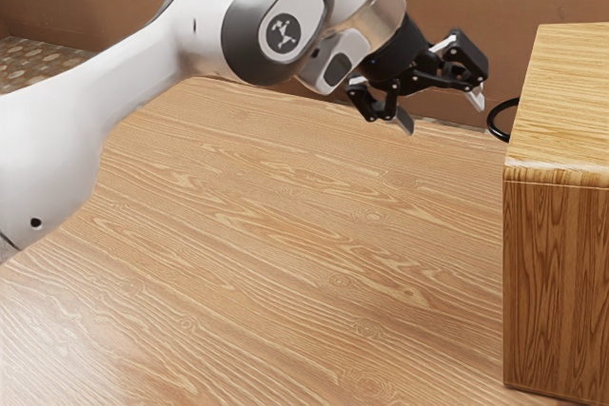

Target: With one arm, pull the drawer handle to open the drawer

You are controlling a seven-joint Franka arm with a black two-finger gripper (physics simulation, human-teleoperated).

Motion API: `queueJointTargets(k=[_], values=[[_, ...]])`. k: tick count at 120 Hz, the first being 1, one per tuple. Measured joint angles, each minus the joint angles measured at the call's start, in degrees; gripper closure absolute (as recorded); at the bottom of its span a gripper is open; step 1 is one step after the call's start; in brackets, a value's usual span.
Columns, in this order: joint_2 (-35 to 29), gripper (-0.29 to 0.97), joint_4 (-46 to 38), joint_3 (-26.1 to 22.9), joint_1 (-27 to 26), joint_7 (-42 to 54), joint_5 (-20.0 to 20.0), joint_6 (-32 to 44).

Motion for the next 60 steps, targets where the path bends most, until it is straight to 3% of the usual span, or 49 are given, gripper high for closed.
queueJointTargets(k=[60], values=[[3.65,-0.02,0.15,-1.23,0.56,0.41,-0.04,3.92]])
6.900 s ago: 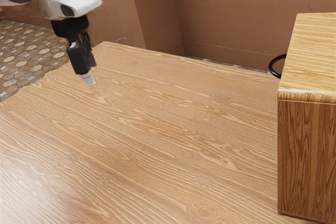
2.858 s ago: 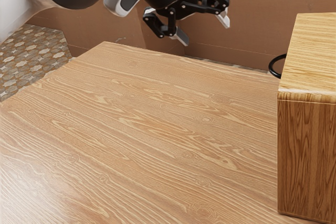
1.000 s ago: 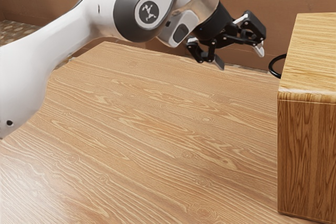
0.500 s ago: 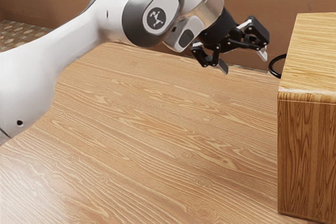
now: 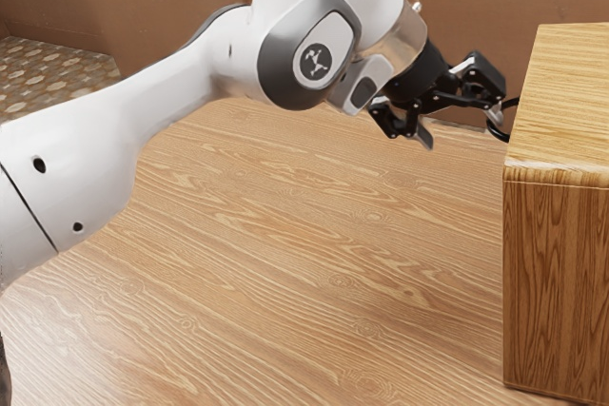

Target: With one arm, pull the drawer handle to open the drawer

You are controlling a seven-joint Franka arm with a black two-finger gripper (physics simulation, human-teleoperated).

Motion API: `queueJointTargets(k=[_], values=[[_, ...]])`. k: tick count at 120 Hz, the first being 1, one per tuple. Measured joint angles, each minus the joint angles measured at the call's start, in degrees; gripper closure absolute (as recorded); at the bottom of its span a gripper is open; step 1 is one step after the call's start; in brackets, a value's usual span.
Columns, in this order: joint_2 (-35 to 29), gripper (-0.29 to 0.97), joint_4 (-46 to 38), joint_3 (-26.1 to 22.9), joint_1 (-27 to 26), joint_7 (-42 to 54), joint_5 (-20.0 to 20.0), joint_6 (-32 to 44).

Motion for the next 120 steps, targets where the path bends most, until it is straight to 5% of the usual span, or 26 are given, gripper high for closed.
queueJointTargets(k=[89,120], values=[[-4.11,0.01,-2.05,-0.06,0.77,0.00,0.45,-2.20],[-0.78,0.00,1.51,-1.53,2.99,0.05,0.39,-2.47]])
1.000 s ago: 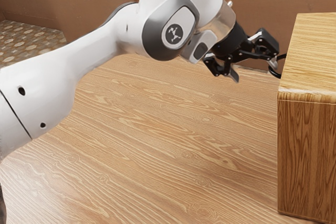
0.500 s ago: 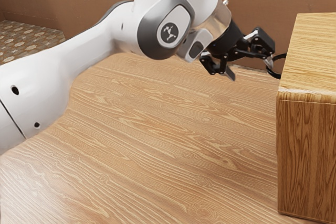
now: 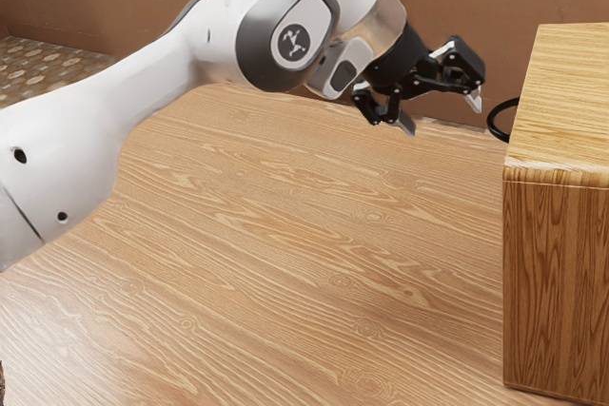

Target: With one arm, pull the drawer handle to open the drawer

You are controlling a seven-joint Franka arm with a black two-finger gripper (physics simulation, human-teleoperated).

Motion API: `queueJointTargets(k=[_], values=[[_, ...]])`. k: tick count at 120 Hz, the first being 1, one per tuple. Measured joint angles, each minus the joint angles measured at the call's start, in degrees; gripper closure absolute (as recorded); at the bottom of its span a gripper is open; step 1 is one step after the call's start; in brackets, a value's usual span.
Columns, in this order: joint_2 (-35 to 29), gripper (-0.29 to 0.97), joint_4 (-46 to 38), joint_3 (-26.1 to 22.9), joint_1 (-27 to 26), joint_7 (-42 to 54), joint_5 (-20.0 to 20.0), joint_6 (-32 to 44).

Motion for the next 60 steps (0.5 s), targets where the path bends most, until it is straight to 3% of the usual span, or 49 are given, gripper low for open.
queueJointTargets(k=[17,60], values=[[1.23,0.00,1.20,-2.81,0.93,0.06,0.05,0.71],[3.21,0.00,1.39,-3.18,0.95,0.20,0.88,2.24]])
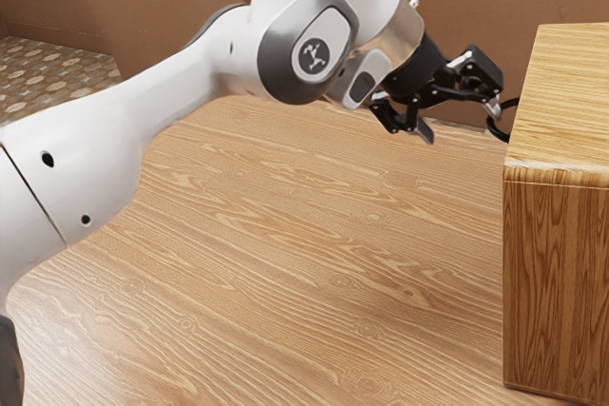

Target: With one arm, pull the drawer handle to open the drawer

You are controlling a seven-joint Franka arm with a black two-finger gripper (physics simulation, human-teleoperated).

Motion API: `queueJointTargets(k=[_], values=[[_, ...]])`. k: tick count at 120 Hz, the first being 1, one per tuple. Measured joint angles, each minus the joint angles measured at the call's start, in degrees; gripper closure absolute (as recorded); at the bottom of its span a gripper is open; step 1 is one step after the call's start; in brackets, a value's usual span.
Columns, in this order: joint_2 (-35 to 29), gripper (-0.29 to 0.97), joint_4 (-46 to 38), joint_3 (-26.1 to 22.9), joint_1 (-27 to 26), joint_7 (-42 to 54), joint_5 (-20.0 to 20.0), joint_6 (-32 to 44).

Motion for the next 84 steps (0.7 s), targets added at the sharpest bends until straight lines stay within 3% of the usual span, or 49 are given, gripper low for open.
queueJointTargets(k=[46,84], values=[[0.66,0.00,-0.08,-1.32,-0.03,-0.15,5.60,0.39],[0.43,0.01,-0.92,-1.41,1.87,-0.27,6.67,0.31]])
